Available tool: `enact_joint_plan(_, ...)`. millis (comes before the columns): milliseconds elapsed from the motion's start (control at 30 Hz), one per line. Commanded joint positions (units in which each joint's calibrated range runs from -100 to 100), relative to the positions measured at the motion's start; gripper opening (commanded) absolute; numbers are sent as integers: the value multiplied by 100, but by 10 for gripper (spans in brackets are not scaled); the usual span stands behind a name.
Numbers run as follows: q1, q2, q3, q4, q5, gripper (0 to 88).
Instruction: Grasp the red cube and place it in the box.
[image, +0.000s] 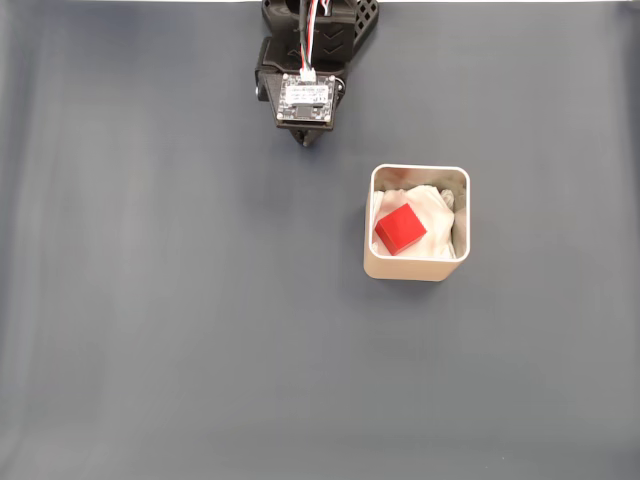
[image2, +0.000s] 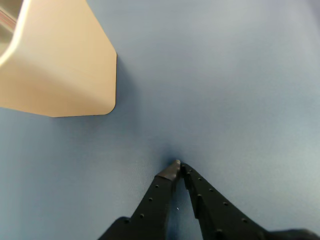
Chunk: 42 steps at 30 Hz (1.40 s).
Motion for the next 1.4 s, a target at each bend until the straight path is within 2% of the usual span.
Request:
enact_joint_plan(0, -12, 9, 64, 122, -5, 14)
enact_joint_plan(600, -353, 9, 64, 122, -24, 16)
enact_joint_plan(1367, -353, 9, 64, 122, -29, 16)
